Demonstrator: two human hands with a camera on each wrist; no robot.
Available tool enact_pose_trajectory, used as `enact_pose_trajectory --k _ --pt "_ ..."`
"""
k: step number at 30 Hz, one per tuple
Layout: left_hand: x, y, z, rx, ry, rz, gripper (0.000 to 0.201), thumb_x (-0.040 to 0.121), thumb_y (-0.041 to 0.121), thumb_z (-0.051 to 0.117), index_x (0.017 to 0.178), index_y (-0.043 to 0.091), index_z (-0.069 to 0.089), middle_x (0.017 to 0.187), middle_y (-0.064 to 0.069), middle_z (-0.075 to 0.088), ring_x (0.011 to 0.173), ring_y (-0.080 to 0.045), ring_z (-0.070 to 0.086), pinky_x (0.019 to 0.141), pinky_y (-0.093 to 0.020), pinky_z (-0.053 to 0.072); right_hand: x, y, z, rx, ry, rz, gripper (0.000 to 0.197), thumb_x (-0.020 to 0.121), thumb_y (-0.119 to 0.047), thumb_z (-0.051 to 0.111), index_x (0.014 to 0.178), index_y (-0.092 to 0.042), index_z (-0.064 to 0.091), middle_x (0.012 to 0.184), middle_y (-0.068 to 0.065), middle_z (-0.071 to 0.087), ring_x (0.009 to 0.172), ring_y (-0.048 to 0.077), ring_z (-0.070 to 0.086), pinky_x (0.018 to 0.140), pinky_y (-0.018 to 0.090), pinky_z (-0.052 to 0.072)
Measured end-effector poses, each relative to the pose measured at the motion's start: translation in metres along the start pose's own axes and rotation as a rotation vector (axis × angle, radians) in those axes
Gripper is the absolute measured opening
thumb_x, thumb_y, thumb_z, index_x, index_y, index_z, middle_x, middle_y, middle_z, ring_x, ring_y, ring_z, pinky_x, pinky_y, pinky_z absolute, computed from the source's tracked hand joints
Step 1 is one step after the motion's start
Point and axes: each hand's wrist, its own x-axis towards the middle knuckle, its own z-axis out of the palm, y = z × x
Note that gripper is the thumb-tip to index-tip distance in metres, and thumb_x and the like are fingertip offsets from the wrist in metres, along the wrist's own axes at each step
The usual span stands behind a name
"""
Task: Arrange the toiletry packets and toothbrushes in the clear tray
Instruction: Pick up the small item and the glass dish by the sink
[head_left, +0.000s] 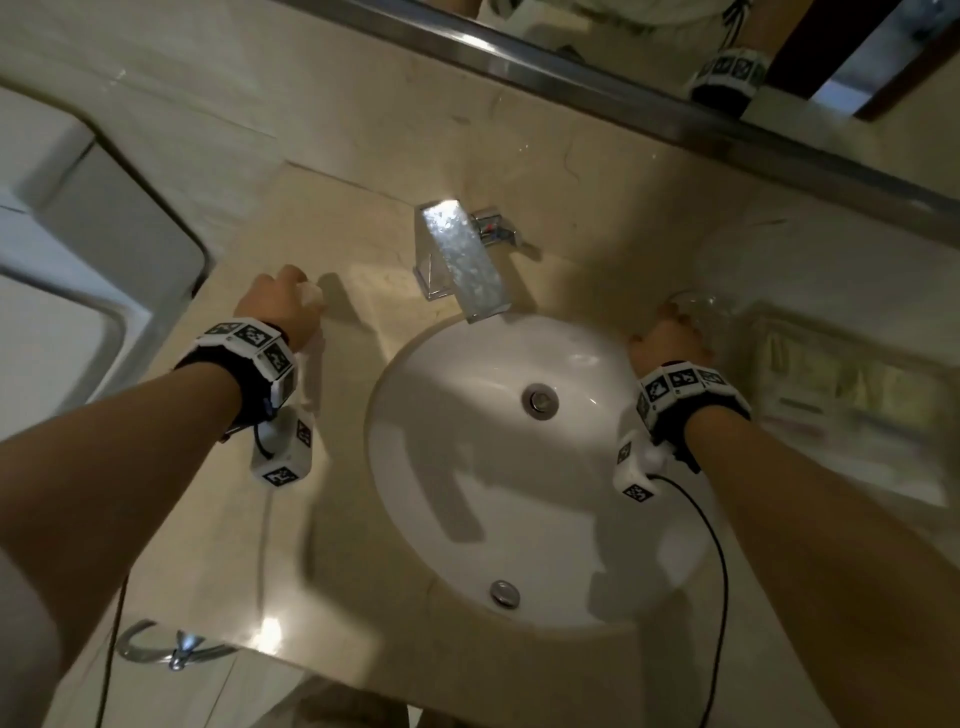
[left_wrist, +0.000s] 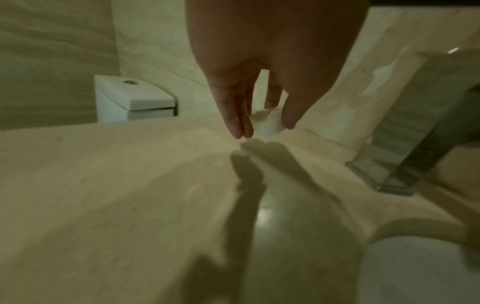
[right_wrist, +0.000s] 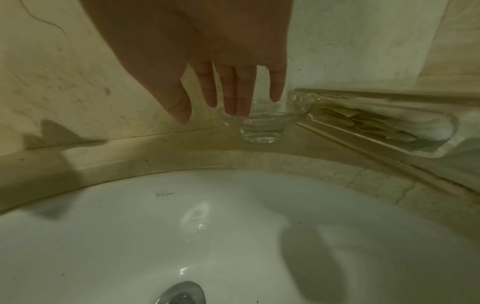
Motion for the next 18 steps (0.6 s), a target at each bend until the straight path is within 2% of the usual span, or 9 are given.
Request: enact_pose_trajectory --k 2,5,7,9,12,14,18 --pt "-0.002 0.011 -0.007 -0.061 0.055 0.025 0.044 0.090 0.031 0.049 0.129 0.012 0.043 0.127 -0.027 0.047 0.109 -0.046 0.051 0.089 -0.048 0.044 -0.002 0.001 -0.001 -0.001 -0.014 -0.022 0.055 0.091 -0.024 0.050 0.139 -0.005 0.032 0.133 0.022 0.048 0.122 0.038 0.047 0.099 0.049 0.042" --pt "-0.012 0.037 -0.024 -0.240 0.243 0.072 0.044 0.089 0.037 0.050 0.124 0.010 0.048 0.119 -0.025 0.057 0.104 -0.042 0.056 0.086 -0.044 0.046 -0.006 0.006 -0.004 0.009 -0.006 -0.065 0.048 0.088 -0.023 0.052 0.131 -0.005 0.044 0.126 0.021 0.056 0.115 0.038 0.054 0.097 0.049 0.045" --pt "-0.024 0.063 -0.033 -0.360 0.374 0.174 0.044 0.088 0.037 0.050 0.122 0.009 0.051 0.114 -0.023 0.060 0.100 -0.037 0.059 0.084 -0.040 0.046 -0.010 0.017 -0.008 0.001 0.011 -0.108 0.044 0.088 -0.022 0.052 0.127 -0.003 0.047 0.125 0.022 0.057 0.114 0.038 0.055 0.097 0.045 0.045" --pt "-0.039 0.090 -0.038 -0.439 0.441 0.298 0.044 0.088 0.038 0.050 0.122 0.009 0.052 0.113 -0.020 0.060 0.093 -0.031 0.060 0.081 -0.036 0.047 -0.012 0.027 -0.010 -0.010 0.010 -0.155 0.041 0.088 -0.022 0.050 0.124 -0.002 0.048 0.126 0.022 0.055 0.114 0.037 0.054 0.097 0.041 0.043" --pt "-0.064 0.136 -0.029 -0.430 0.404 0.466 0.041 0.089 0.035 0.052 0.123 0.013 0.051 0.117 -0.015 0.056 0.083 -0.018 0.057 0.076 -0.028 0.048 -0.015 0.047 -0.016 0.030 0.020 -0.203 0.043 0.087 -0.023 0.050 0.128 -0.009 0.046 0.136 0.016 0.046 0.127 0.034 0.042 0.108 0.043 0.033" --pt "-0.081 0.170 -0.015 -0.407 0.348 0.573 0.040 0.088 0.035 0.054 0.123 0.016 0.051 0.119 -0.013 0.054 0.084 -0.022 0.059 0.079 -0.031 0.050 -0.016 0.063 -0.024 0.091 0.041 -0.206 0.043 0.086 -0.021 0.051 0.128 -0.014 0.048 0.140 0.010 0.042 0.134 0.030 0.034 0.114 0.045 0.025" --pt "-0.106 0.235 0.026 -0.329 0.168 0.714 0.043 0.087 0.033 0.057 0.126 0.017 0.050 0.120 -0.013 0.053 0.085 -0.023 0.061 0.082 -0.030 0.047 -0.019 0.099 -0.038 0.117 0.121 -0.171 0.036 0.090 -0.021 0.045 0.125 -0.015 0.051 0.138 0.010 0.045 0.131 0.029 0.038 0.109 0.046 0.030"
